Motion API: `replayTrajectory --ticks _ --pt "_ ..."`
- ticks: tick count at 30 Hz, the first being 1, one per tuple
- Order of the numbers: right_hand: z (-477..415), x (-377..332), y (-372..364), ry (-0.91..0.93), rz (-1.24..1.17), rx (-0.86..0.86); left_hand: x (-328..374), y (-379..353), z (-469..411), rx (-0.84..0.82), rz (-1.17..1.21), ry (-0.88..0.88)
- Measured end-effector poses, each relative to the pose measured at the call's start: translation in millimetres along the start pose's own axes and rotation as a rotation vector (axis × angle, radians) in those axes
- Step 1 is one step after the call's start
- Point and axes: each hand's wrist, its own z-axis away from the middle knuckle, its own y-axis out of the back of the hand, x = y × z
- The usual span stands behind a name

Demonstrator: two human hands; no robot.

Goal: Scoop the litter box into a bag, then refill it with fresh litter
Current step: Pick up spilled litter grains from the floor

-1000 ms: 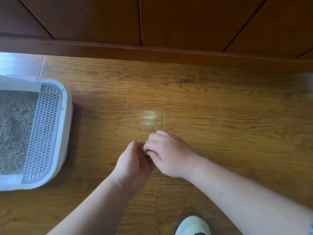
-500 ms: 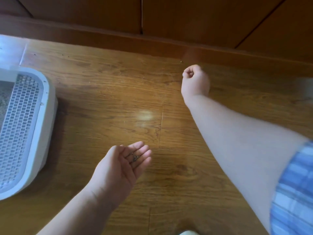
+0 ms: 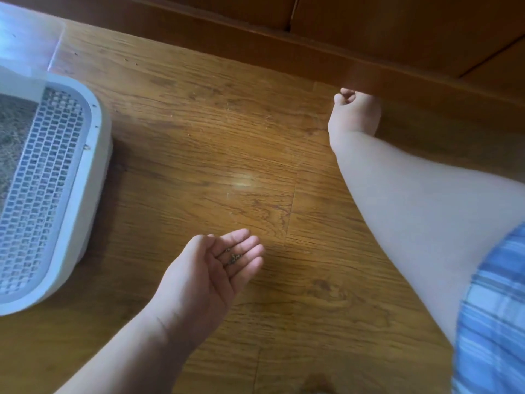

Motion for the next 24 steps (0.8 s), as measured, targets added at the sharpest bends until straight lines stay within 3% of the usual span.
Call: replayTrajectory --ticks 12,15,19,22,24 --pt "21 -27 16 -0.083 0.168 -0.08 8 0 6 -0.002 -0.025 0.006" --pt "74 -30 33 0.089 0.091 -0.164 4 -2 8 0.001 -0.03 0.011" --pt "174 -10 69 0.498 -0.131 -0.389 3 -3 6 -0.008 -0.048 0.025" --pt "223 5 102 0.641 -0.114 -0.576 2 -6 7 -0.053 -0.037 0.025" --pt "238 11 115 0.707 -0.056 -0.607 -1 -9 7 -0.085 -0.043 0.029"
